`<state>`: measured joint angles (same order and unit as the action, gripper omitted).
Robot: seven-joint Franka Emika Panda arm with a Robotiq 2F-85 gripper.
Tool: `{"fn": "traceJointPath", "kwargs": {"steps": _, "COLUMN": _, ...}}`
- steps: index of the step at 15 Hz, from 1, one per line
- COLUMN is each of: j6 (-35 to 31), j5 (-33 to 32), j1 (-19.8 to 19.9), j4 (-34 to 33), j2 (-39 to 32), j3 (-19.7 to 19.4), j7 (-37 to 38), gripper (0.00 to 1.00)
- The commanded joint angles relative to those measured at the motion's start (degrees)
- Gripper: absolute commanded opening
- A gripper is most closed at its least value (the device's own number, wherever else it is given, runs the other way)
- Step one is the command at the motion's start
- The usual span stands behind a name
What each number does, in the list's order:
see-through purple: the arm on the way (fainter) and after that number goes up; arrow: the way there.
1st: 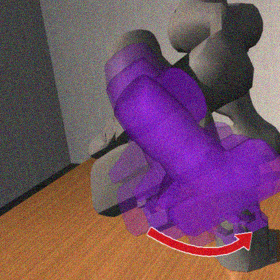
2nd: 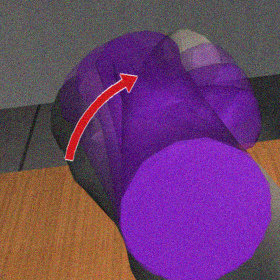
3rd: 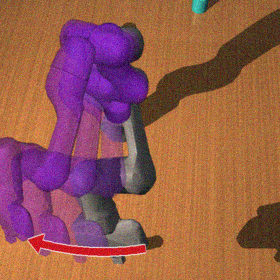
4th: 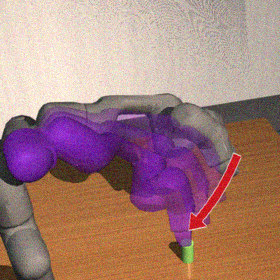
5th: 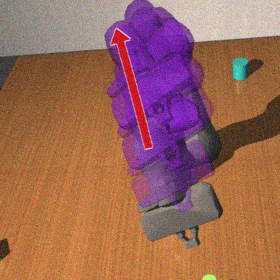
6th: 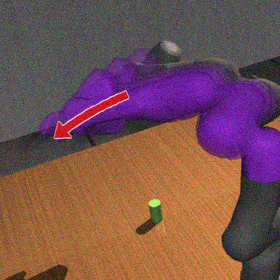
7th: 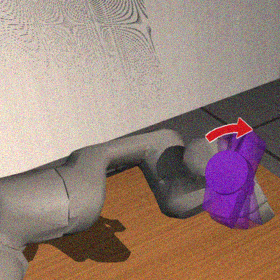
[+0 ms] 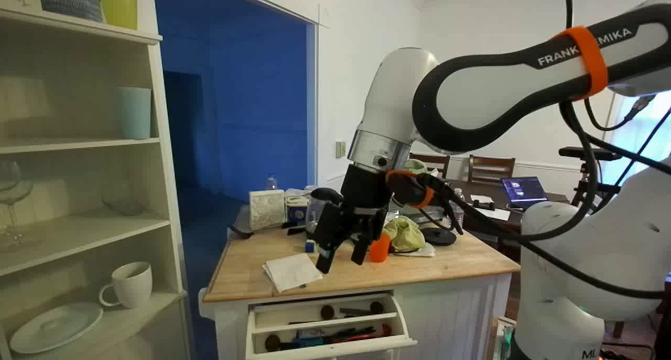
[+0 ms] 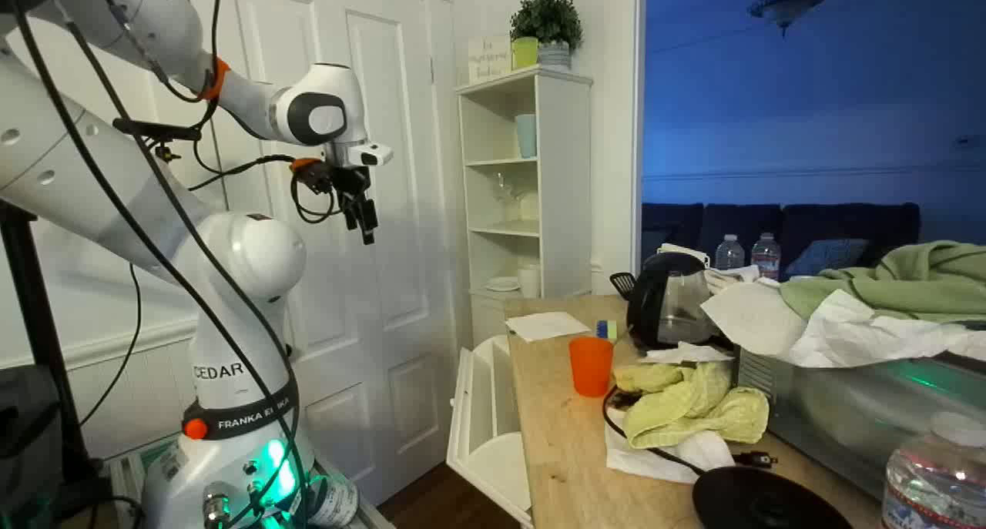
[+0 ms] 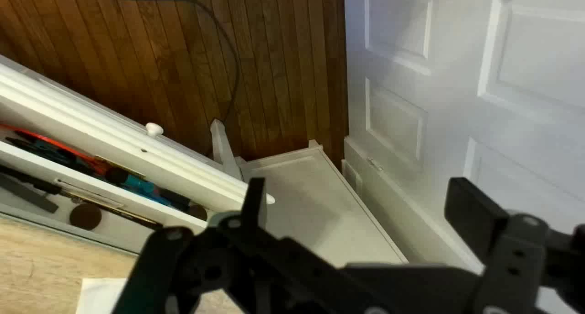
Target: Move the white and yellow stack of blocks to the front left corner of the counter.
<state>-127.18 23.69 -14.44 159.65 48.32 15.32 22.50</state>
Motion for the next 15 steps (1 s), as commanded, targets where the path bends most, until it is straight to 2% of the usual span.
{"fn": "traceJointPath", "kwargs": {"steps": 1, "j6": 0.36, "j5": -0.01, "j1": 0.14, "j4": 0.11, "j2": 0.04, "j3": 0.03, "j7": -0.04, "gripper": 1.0}}
{"fn": "traceJointPath", "kwargs": {"steps": 11, "j6": 0.35, "j5": -0.03, "j1": 0.15, "j4": 0.45, "j2": -0.45, "j3": 0.01, "j7": -0.03, "gripper": 1.0}}
{"fn": "traceJointPath", "kwargs": {"steps": 13, "j6": -6.07, "j5": 1.0, "j1": 4.15, "j4": -1.69, "j2": -6.84, "j3": 1.76, "j7": 5.65, "gripper": 1.0}}
{"fn": "traceJointPath", "kwargs": {"steps": 15, "j6": -11.47, "j5": -1.01, "j1": 8.23, "j4": -4.9, "j2": -13.4, "j3": 1.78, "j7": 8.11, "gripper": 1.0}}
